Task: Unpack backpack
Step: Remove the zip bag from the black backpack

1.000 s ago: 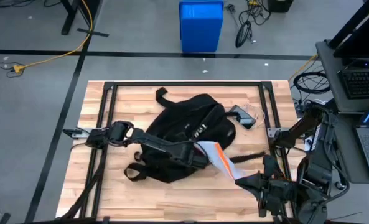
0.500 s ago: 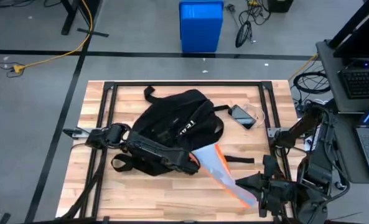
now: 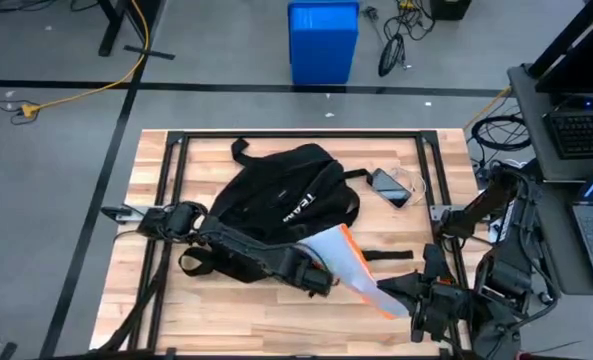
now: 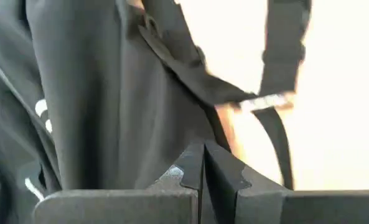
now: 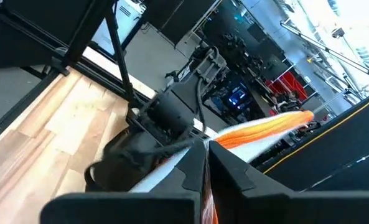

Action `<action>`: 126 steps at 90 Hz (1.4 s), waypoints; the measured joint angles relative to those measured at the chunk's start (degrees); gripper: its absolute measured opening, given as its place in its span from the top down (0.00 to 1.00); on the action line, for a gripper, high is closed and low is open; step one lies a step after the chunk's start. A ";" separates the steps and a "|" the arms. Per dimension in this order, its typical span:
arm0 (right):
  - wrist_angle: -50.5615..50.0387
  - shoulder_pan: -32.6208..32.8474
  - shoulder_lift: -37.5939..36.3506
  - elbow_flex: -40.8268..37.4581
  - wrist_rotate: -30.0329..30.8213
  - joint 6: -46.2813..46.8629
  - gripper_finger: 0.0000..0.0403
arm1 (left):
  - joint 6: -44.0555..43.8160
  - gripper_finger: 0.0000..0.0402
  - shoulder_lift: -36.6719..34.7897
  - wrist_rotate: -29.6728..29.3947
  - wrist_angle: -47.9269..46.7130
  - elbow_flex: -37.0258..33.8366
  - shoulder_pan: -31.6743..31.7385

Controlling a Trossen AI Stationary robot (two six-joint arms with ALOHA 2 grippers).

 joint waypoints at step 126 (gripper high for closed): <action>-0.02 0.02 0.00 0.00 -0.28 0.00 1.00 | -16.51 0.99 -1.09 -7.39 -23.13 -8.88 13.69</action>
